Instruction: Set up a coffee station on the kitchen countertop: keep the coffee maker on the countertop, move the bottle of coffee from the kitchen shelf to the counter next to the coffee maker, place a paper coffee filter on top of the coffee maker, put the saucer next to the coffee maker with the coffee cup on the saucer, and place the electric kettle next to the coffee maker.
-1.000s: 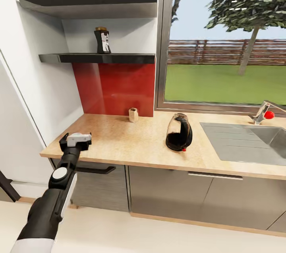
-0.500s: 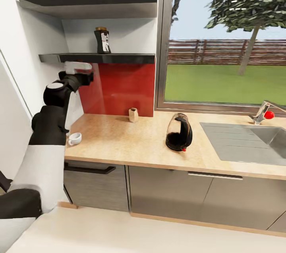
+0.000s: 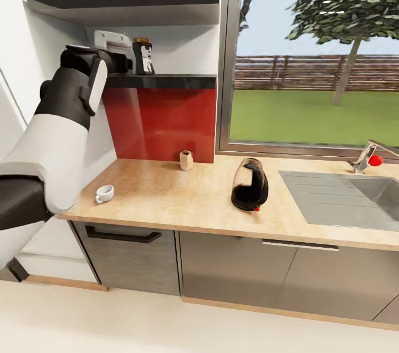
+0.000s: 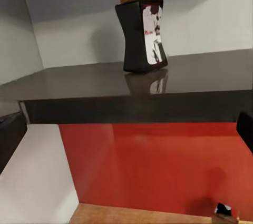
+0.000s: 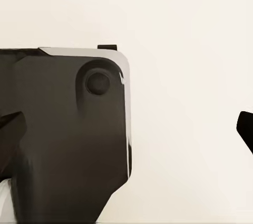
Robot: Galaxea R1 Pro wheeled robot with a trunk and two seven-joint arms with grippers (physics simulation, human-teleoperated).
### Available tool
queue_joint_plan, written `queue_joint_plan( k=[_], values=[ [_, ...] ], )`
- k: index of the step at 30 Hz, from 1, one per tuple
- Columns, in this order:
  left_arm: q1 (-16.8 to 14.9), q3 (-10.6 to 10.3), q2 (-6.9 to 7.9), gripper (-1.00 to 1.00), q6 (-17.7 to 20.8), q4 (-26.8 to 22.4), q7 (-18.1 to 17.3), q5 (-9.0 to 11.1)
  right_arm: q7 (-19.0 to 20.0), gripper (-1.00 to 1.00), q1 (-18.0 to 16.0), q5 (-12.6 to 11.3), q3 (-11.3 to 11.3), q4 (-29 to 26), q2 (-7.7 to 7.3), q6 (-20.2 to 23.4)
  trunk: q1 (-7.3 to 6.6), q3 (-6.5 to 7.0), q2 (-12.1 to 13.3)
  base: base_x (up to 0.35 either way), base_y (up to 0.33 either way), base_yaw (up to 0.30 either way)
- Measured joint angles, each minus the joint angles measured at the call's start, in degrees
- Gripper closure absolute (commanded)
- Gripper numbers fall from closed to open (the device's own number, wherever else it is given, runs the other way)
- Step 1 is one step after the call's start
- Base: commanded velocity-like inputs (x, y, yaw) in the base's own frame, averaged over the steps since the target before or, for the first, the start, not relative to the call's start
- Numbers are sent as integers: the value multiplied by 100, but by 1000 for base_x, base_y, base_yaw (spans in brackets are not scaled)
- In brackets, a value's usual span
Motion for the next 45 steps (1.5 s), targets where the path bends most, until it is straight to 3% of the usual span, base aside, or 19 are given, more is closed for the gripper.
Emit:
queue_joint_plan(
  k=[4, 8, 12, 17, 20, 27, 38, 42, 45],
  values=[
    [-410, -11, -33, -100, -16, 221, 329, -65, 1, -100, 0, 0, -8, 148, -2, 3, 0, 0, 0, 0, 0, 0],
    [-552, -12, -41, -100, 24, 247, 406, -63, 21, -100, 0, 1, 11, 181, 35, 21, 0, 0, 0, 0, 0, 0],
    [-515, -3, -14, -100, 57, 196, 344, -35, 18, -100, 0, 0, 8, 164, 69, 32, 0, 0, 1, 0, 0, 0],
    [-467, 6, -5, -100, 24, 153, -155, -19, 17, -100, 0, 0, 1, 151, 69, 32, 0, 0, 1, 0, 0, 0],
    [-462, 23, -9, -100, 10, 160, -267, 5, 17, -100, 0, 0, 0, 149, 67, 26, 0, 0, 1, 0, 0, 0],
    [-468, 66, -29, -100, -11, 218, -237, 69, 17, -100, 0, -1, -3, 156, 45, 18, -1, 0, -1, 40, 0, 0],
    [-470, 79, -10, -100, -10, 146, -229, 73, 11, -100, 0, 5, 12, 176, 20, 18, -3, -1, 0, 304, 1, 0],
    [-470, 293, -4, -100, -27, 132, -130, 70, 10, -100, 0, 7, 16, 188, 8, 18, -1, -1, 1, 231, 26, 0],
    [-470, 337, -15, -100, -24, 1, 108, 92, 9, -100, 1, 7, 12, 191, 0, 27, 0, 0, 0, 39, 3, -123]
  ],
)
